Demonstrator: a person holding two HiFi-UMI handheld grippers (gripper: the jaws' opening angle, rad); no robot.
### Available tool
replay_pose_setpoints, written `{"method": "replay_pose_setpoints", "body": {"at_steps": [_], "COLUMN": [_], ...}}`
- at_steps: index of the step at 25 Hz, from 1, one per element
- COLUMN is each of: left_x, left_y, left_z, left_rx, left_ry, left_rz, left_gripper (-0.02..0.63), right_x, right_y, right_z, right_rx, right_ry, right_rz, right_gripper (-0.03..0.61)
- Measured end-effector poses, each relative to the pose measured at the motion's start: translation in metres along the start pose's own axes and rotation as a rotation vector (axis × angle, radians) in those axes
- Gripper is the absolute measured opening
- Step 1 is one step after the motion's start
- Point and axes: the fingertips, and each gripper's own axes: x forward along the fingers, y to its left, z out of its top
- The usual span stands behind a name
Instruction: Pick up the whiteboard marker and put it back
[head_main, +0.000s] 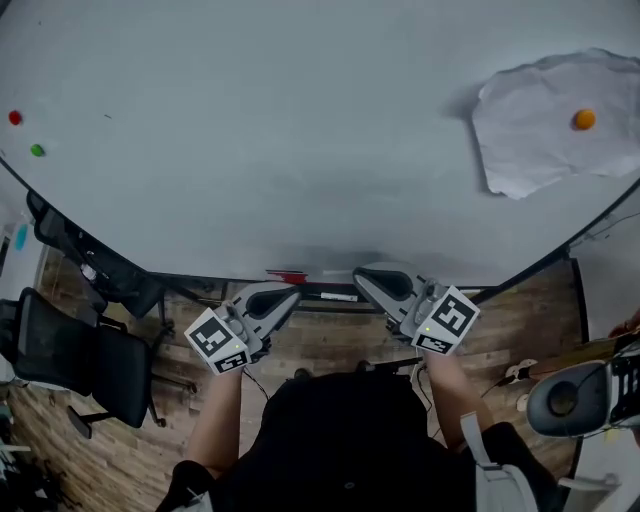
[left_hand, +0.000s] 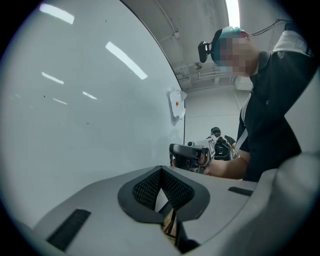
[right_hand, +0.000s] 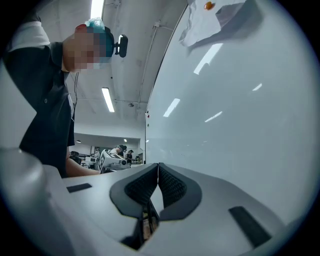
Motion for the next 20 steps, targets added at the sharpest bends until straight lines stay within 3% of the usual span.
{"method": "replay_pose_setpoints", "body": {"at_steps": [9, 20], "left_x": [0.007, 0.029], "left_y": [-0.009, -0.015], "left_z": [-0.009, -0.017], "left_rx": [-0.019, -0.043], "left_ry": [-0.003, -0.006], "left_rz": [-0.003, 0.012], "left_gripper": [0.012, 0.012], "right_x": [0.001, -0.016], "right_y": [0.006, -0.004], "right_z": [-0.025, -0.035], "right_rx": [0.02, 0.036], "right_ry": [0.056, 0.104], "right_rz": [0.069, 0.093], "right_gripper": [0.02, 0.02]}}
